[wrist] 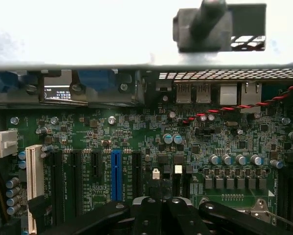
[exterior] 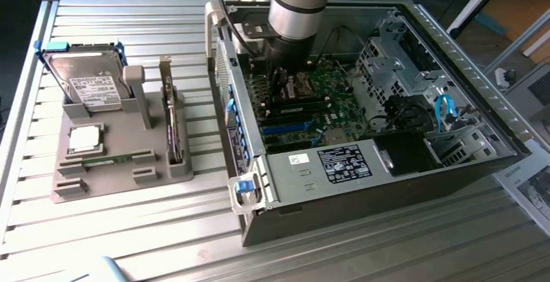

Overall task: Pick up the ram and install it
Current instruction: 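Press down the ram until it locks into place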

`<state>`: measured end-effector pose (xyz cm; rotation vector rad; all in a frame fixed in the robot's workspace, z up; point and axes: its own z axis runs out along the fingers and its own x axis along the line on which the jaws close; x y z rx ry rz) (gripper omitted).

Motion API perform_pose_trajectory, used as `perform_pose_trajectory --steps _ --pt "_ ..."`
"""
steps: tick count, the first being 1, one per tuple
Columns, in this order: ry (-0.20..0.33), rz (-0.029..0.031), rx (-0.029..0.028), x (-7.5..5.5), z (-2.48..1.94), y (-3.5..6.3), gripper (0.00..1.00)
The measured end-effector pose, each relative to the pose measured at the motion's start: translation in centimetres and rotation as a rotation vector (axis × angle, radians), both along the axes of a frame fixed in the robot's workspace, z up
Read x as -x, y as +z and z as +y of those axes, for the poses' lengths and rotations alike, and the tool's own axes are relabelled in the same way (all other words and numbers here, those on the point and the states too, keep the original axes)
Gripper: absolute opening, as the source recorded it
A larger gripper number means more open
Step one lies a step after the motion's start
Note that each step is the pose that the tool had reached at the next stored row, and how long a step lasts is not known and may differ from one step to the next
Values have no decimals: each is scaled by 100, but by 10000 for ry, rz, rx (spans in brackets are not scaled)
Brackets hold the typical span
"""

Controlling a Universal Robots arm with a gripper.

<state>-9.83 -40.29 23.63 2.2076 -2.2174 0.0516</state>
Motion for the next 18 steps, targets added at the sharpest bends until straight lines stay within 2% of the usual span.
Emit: perform_pose_trajectory --steps 3,6,12,18 --pt "0 1 0 0 0 56 10" --pt "0 10 1 -2 0 169 10" --pt "0 17 3 -4 1 316 10" --pt "1 38 53 -8 5 537 10"
